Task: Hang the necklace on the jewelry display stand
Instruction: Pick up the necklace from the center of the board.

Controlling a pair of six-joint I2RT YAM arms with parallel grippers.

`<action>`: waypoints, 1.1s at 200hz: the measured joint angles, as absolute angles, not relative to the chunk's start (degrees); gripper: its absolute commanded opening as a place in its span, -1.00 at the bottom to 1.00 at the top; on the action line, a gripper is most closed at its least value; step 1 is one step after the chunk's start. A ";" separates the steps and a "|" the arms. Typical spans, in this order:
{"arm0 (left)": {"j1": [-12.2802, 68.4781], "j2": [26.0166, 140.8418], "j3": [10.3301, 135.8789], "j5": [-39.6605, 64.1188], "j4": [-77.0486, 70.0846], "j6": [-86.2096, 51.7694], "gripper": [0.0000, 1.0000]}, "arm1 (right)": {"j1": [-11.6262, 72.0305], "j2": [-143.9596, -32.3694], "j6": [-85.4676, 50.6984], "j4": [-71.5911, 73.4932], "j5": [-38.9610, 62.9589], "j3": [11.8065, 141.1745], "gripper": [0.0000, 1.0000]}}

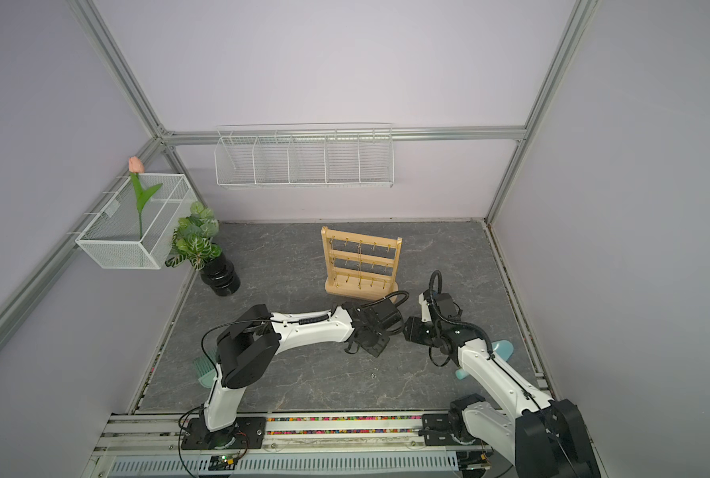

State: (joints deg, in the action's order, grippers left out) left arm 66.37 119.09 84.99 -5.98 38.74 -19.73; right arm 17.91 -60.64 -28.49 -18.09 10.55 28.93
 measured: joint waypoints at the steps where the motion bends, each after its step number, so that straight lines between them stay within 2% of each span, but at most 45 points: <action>1: 66.37 119.09 84.99 -6.00 38.72 -19.70 -0.83 | 17.91 -60.62 -28.49 -18.13 10.55 28.93 -0.07; 75: 66.35 118.89 84.99 -6.00 38.48 -20.99 -1.00 | 17.72 -60.55 -28.47 -18.17 11.60 28.93 -0.08; 181: 66.26 117.69 84.95 -6.00 38.04 -23.33 -1.00 | 17.72 -60.55 -28.47 -18.13 12.05 28.93 -0.08; 220: 66.08 114.04 83.53 -6.42 37.98 -24.01 -1.00 | 17.93 -60.58 -28.34 -18.09 12.05 28.93 -0.08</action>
